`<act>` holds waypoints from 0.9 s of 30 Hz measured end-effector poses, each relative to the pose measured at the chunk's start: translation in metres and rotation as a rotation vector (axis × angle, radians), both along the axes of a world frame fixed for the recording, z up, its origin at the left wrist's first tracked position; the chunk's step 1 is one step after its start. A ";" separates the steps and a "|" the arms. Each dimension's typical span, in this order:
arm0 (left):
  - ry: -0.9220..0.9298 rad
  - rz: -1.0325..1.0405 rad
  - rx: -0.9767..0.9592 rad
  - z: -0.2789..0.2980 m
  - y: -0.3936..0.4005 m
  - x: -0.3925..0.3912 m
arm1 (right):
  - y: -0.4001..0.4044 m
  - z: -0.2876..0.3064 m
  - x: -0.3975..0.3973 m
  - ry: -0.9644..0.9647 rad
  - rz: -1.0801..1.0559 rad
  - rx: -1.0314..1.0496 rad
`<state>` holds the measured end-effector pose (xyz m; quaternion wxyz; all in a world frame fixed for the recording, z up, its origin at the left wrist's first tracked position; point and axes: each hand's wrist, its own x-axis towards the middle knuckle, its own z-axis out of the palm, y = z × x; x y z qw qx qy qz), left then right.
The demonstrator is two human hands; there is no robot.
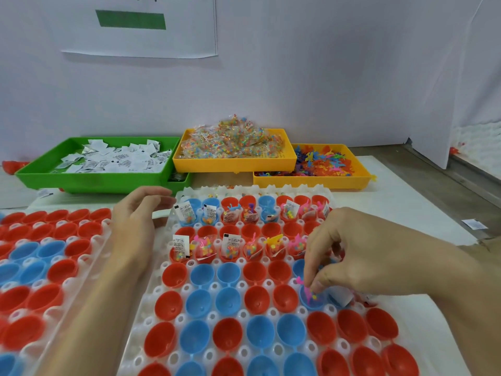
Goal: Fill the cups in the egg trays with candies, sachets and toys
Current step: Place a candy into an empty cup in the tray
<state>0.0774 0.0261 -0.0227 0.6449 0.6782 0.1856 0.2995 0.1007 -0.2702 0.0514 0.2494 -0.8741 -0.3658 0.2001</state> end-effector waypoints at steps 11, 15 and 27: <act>-0.005 -0.014 0.009 -0.003 0.002 0.001 | 0.005 0.008 -0.011 0.043 -0.026 -0.065; -0.010 -0.017 0.008 -0.005 0.003 0.002 | 0.008 0.008 -0.014 0.006 -0.023 -0.058; -0.005 -0.017 0.012 -0.005 0.003 0.002 | 0.004 0.004 -0.008 0.079 -0.021 -0.037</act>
